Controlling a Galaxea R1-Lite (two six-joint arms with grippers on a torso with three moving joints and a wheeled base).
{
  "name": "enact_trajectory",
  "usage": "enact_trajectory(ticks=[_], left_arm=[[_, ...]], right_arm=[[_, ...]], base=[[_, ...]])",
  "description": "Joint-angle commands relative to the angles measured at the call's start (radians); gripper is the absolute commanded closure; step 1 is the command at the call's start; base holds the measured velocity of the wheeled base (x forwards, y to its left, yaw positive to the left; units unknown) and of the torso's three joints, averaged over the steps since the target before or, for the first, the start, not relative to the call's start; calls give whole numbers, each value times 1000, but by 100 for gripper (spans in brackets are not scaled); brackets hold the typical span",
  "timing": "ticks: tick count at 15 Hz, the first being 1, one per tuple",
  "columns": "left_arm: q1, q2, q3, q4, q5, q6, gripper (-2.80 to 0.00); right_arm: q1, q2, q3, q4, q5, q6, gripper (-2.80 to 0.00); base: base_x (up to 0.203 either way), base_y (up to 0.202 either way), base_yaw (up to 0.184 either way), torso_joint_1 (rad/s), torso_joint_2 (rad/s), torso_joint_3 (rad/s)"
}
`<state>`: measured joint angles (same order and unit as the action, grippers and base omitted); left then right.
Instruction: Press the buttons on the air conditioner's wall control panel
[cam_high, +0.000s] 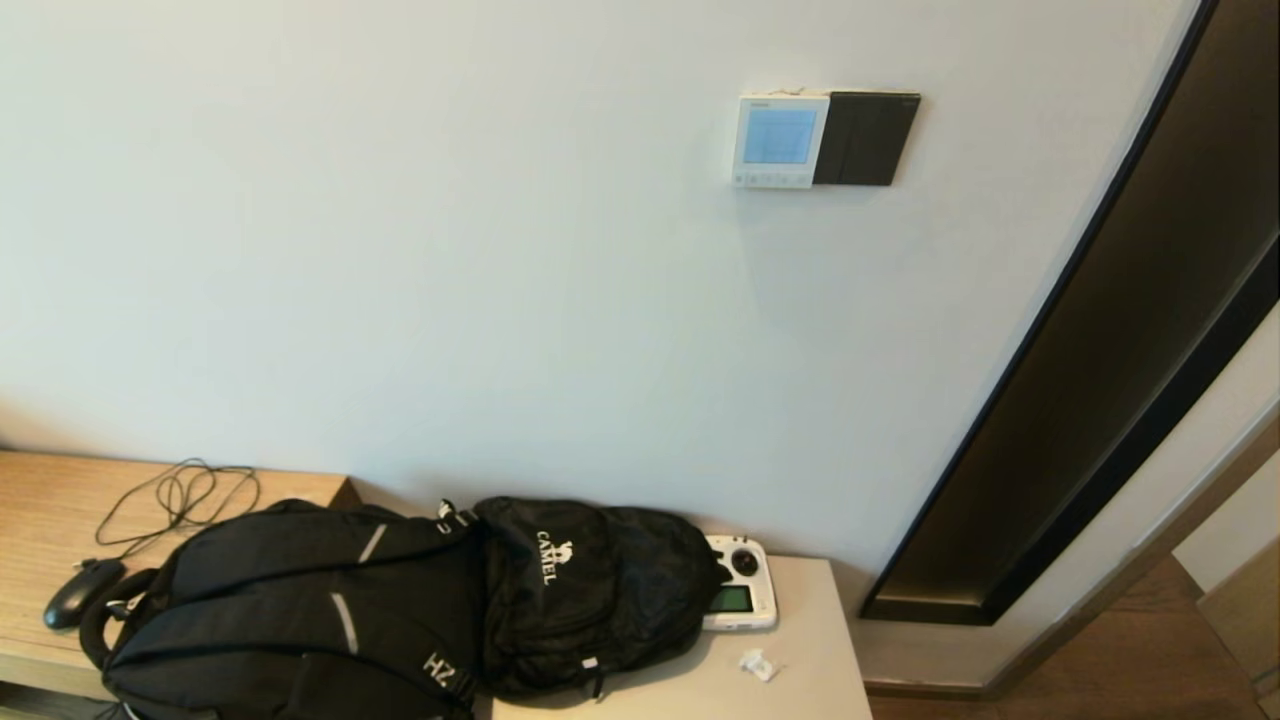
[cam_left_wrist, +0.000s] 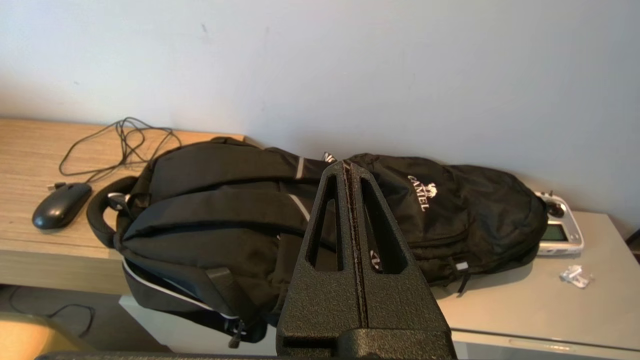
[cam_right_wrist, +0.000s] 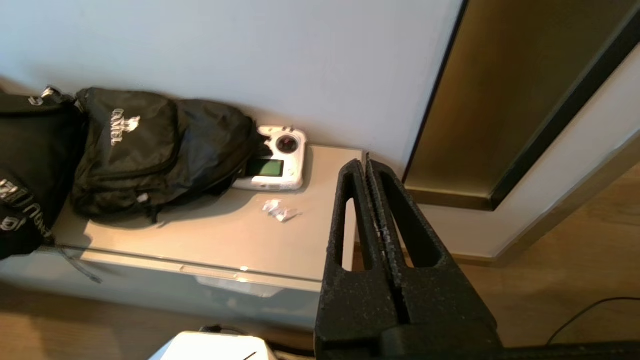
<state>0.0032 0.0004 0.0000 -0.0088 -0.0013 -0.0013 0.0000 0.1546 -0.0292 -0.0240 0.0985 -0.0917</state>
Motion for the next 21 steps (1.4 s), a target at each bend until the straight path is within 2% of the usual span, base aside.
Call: enact_trajectory(ticks=[1, 11, 13, 15, 21], left_arm=[[0, 0, 0, 0, 1, 0, 0], [0, 0, 0, 0, 1, 0, 0], [1, 0, 0, 0, 1, 0, 0], [0, 0, 0, 0, 0, 0, 0], [1, 0, 0, 0, 1, 0, 0]], right_arm=[[2, -65, -7, 30, -15, -1, 0], [1, -150, 29, 18, -60, -6, 0], [2, -150, 28, 18, -65, 9, 0], [2, -152, 29, 13, -75, 64, 0], [2, -153, 29, 13, -77, 69, 0]], base=[[0, 0, 0, 0, 0, 0], [0, 0, 0, 0, 0, 0], [0, 0, 0, 0, 0, 0], [0, 0, 0, 0, 0, 0], [0, 0, 0, 0, 0, 0]])
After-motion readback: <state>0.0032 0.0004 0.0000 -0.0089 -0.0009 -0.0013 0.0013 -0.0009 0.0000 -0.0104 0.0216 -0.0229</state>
